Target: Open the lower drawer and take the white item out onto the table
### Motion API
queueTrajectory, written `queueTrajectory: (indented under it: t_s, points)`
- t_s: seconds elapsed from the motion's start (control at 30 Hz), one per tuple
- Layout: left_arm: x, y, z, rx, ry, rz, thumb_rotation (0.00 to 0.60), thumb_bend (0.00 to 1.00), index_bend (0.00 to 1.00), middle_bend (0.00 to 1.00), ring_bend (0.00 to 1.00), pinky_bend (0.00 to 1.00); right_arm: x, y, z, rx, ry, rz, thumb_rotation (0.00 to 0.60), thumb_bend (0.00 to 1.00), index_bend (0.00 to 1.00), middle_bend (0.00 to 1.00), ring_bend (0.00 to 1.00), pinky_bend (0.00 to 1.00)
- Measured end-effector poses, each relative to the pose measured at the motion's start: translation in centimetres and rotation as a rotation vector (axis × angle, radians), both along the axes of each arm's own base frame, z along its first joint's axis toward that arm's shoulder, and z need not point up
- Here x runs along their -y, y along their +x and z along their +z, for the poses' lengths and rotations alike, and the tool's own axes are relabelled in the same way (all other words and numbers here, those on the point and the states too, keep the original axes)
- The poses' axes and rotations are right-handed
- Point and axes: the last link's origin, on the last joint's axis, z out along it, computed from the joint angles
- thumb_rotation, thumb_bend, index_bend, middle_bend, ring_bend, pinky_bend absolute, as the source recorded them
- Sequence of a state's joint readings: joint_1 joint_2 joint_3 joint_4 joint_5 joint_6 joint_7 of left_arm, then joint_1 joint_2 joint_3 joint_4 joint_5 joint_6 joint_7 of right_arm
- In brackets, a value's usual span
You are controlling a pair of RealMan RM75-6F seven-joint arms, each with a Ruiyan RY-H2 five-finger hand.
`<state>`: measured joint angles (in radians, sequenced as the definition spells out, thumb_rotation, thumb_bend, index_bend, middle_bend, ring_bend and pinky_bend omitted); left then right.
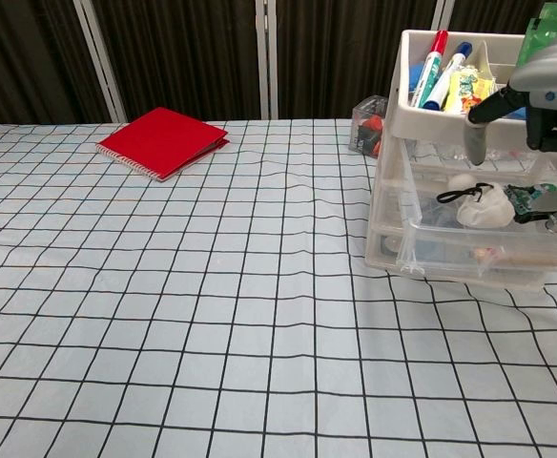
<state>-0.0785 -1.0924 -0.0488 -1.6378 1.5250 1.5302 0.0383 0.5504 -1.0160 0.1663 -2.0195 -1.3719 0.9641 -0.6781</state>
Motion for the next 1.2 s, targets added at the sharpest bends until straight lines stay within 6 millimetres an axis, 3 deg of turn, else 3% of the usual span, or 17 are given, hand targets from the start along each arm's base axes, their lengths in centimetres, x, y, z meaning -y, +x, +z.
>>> queueTrajectory:
  t_s: [0.33,1.2]
  points:
    - [0.0,0.0,0.0,-0.001,-0.001,0.002,0.600,0.12,0.00,0.00,0.00,0.00,0.6,0.1,-0.4,-0.085,0.031,0.051,0.600,0.10,0.44,1.00,1.00,0.75]
    - [-0.2,-0.2,0.0,0.000,0.000,0.012,0.600,0.12,0.00,0.00,0.00,0.00,0.9,-0.1,-2.1,-0.111,0.047,0.119,0.600,0.10,0.48,1.00,1.00,0.75]
